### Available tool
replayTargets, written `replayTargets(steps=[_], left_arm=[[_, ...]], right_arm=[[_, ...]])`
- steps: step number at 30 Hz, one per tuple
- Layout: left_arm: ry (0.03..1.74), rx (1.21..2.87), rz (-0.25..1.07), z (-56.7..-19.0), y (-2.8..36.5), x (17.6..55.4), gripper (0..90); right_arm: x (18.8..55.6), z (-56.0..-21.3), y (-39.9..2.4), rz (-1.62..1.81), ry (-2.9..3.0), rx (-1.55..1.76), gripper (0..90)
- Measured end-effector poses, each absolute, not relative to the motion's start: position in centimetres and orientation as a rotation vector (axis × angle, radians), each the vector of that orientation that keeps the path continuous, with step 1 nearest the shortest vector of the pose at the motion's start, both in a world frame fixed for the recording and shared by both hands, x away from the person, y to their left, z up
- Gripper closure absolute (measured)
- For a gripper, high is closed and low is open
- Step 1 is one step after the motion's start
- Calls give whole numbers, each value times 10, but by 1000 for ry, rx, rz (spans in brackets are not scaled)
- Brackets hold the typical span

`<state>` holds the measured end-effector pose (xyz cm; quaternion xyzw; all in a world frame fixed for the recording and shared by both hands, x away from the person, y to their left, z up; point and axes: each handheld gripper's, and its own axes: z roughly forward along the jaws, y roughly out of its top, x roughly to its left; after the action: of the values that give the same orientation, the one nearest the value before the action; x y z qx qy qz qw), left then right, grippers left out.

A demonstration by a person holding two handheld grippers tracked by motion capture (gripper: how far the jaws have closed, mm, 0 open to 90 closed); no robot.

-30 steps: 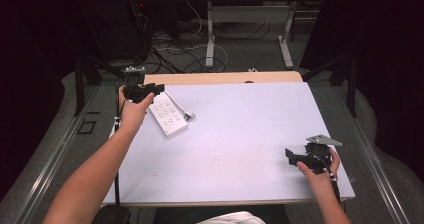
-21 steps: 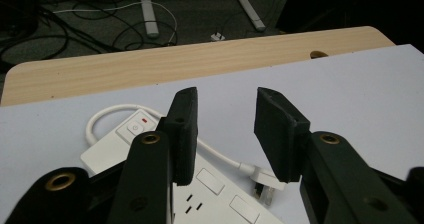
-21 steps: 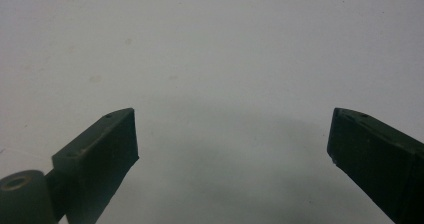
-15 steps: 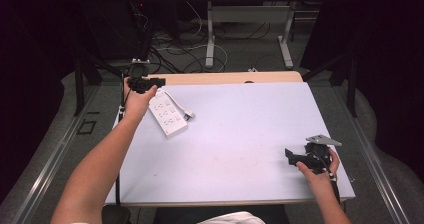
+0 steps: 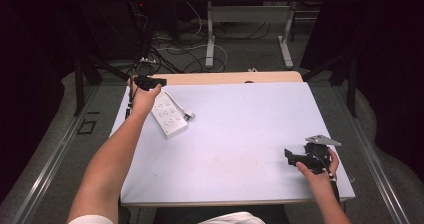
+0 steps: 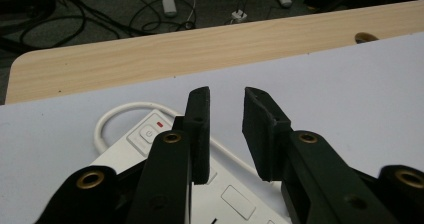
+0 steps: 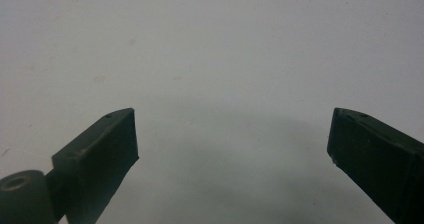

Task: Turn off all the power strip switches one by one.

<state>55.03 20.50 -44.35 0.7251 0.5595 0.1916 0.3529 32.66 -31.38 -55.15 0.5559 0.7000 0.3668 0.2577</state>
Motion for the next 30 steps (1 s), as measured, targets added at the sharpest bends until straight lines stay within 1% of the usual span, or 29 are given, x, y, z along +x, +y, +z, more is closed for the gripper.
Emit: replayTargets(steps=[5,13,16,17,18,24,25,30], left_arm=[[1480,1858,492,-452,209,557,745],[1578,1836,478,-465,218,568,778],[1592,1858,467,-468,222,570,787],[1589,1845,482,-471,222,571,790],[1589,1865,471,-471,224,572,797],[1624,1848,446,-480,222,575,833],[1631,1864,422,-479,222,575,844],[1635,1877,420,-485,218,577,899]], right_arm=[[327,-552,-313,992,1898,1511,53],[327,-553,-314,992,1899,1510,53],[327,-553,-314,995,1891,1524,53],[327,-553,-315,994,1893,1521,53],[326,-553,-314,995,1892,1522,53],[326,-553,-314,996,1892,1523,53],[326,-553,-314,998,1892,1522,53],[327,-554,-314,1002,1896,1522,53]])
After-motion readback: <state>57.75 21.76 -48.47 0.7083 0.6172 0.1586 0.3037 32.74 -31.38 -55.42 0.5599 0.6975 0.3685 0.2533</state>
